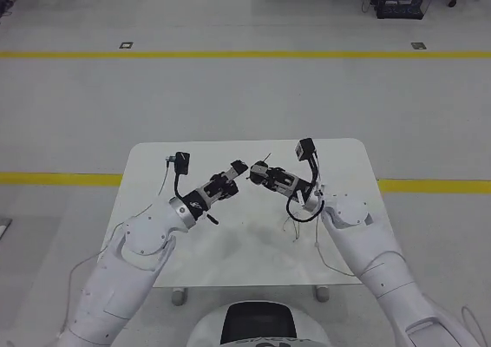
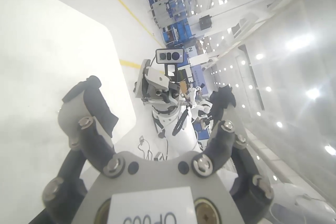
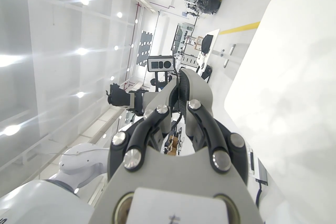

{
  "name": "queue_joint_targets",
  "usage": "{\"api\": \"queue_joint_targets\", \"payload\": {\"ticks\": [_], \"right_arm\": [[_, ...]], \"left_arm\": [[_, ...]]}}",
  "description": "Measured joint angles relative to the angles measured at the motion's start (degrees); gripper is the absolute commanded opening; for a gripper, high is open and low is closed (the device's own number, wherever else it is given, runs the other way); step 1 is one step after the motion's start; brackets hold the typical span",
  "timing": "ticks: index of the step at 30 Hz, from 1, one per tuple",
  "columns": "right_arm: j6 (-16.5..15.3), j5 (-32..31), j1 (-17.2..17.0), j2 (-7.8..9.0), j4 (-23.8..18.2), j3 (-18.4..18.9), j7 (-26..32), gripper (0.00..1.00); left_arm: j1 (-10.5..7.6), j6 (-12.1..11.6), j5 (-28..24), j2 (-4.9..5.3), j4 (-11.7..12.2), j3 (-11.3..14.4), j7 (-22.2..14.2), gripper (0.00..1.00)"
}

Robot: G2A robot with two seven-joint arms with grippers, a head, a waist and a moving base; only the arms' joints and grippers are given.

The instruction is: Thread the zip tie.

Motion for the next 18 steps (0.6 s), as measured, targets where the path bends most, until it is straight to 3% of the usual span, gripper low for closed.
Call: {"api": "queue_joint_targets", "payload": {"ticks": [5, 10, 18], "right_arm": [[2.1, -0.9, 0.1, 0.0, -0.6, -0.4, -2.0, 0.0], [4.3, -0.4, 0.8, -0.08, -0.1, -0.8, -2.5, 0.0], [4.6, -0.6, 0.6, -0.09, -0.5, -0.9, -3.1, 0.0]], "left_arm": [[-1.32, -2.8, 4.8, 0.2, 0.2, 0.9, -0.7, 1.0], [-2.63, -4.2, 11.5, 0.48, 1.1, 1.4, -0.3, 1.0], [-2.94, -5.0, 13.7, 0.58, 1.2, 1.7, 0.2, 1.0]]}}
